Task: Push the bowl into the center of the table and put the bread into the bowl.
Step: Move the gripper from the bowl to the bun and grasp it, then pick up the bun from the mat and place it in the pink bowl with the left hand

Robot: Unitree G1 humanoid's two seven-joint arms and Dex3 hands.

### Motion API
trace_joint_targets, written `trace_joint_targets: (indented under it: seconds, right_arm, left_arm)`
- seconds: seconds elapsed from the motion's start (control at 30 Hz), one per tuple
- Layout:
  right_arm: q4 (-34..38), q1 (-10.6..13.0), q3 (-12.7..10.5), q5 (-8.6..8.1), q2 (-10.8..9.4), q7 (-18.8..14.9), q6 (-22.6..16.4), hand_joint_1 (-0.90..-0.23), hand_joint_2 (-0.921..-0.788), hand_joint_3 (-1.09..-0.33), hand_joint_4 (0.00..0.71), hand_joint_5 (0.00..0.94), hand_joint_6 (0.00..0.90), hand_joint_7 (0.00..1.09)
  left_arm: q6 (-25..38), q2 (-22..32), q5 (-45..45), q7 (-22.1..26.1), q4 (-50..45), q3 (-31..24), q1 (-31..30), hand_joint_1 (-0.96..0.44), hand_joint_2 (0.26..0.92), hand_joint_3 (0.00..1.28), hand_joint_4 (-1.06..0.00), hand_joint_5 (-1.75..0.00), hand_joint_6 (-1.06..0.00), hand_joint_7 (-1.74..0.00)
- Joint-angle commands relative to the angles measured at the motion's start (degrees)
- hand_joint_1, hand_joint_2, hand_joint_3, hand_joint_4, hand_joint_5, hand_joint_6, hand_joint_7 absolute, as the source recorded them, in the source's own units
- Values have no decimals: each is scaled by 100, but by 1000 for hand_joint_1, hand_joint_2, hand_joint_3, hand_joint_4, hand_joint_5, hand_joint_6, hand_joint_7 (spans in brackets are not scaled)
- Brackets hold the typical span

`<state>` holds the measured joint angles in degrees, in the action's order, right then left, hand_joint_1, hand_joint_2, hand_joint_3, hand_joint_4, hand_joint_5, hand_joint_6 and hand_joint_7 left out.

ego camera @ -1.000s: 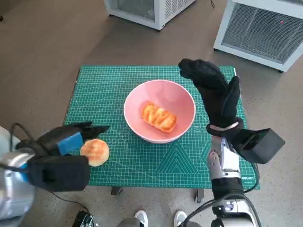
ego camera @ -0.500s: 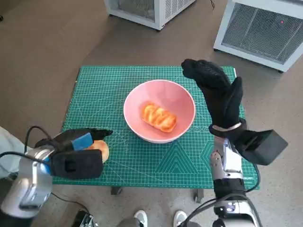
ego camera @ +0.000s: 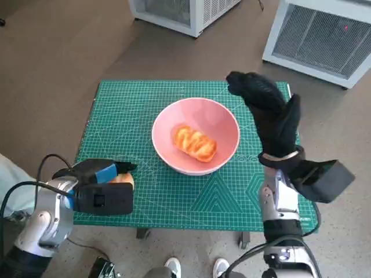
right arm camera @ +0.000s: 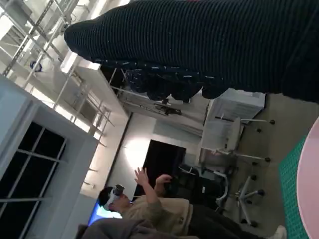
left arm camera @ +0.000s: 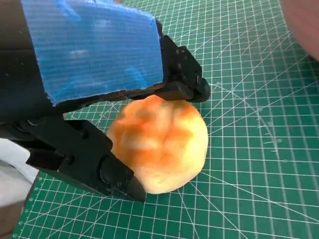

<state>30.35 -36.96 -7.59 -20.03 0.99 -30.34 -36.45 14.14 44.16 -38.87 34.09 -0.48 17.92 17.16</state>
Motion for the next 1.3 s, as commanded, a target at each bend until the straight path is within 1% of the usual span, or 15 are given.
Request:
trace_joint_targets:
  seconds: [0.03,0.07,0.1,0.13,0.2,0.3,0.47,0.6,0.8,1.0,1.07,1.1,1.27,1.3]
  right_arm:
    - [2,160,11,52,-33,87,85,-720,-921,-735,278,1,79,460]
    - [-1,161,14,57,-33,95,84,-720,-921,-735,278,1,79,460]
    - [0,159,19,64,-35,103,82,-720,-921,-735,278,1,79,460]
    - [1,158,22,68,-37,109,80,-721,-921,-735,278,1,79,460]
    - [24,147,26,73,-42,116,73,-722,-921,-735,278,1,78,460]
    - [32,144,43,84,-53,131,69,-724,-921,-735,278,1,78,461]
    - [57,130,62,82,-64,136,66,-725,-921,-735,278,1,77,461]
    - [96,108,71,76,-68,123,62,-726,-921,-735,278,1,77,461]
    - [116,85,75,47,-54,84,71,-731,-921,-735,278,1,75,461]
    - [170,44,65,21,-27,24,52,-733,-921,-737,278,1,74,462]
    - [182,39,61,17,-17,3,40,-733,-921,-739,279,1,74,462]
    - [198,30,56,13,-11,-10,34,-734,-921,-740,280,1,74,463]
    - [228,10,38,-15,2,-59,23,-734,-921,-744,279,1,72,463]
    - [224,14,37,-21,2,-68,20,-734,-921,-744,280,1,72,463]
  left_arm:
    - [-183,6,-164,-119,98,103,-145,288,897,128,-569,-1069,-609,-422]
    - [-218,14,-173,-139,90,89,-158,185,906,144,-591,-1151,-553,-724]
    - [-276,34,-160,-176,63,50,-183,119,911,156,-602,-1207,-516,-920]
    - [-318,46,-153,-202,45,20,-201,77,915,158,-612,-1230,-501,-1047]
    - [-419,72,-120,-269,24,-49,-233,40,918,155,-620,-1248,-497,-1154]
    - [-599,128,-41,-385,-51,-195,-308,14,920,153,-620,-1247,-502,-1242]
    - [-782,144,150,-469,-138,-451,-389,4,920,154,-611,-1242,-508,-1288]
    - [-830,143,345,-430,-295,-686,-414,2,921,150,-611,-1230,-517,-1300]
    - [-816,136,622,-329,-551,-997,-300,2,920,141,-627,-1224,-521,-1284]
    - [-573,102,831,-117,-876,-1282,95,3,920,121,-646,-1199,-545,-1263]
    - [-410,73,881,-24,-1014,-1352,299,3,920,117,-648,-1194,-551,-1260]
    - [-306,53,902,27,-1085,-1379,429,2,921,128,-637,-1203,-537,-1277]
    - [10,-36,1020,149,-1277,-1463,970,3,921,84,-689,-1168,-583,-1208]
    - [84,-59,1035,168,-1320,-1470,1111,3,921,98,-675,-1190,-566,-1219]
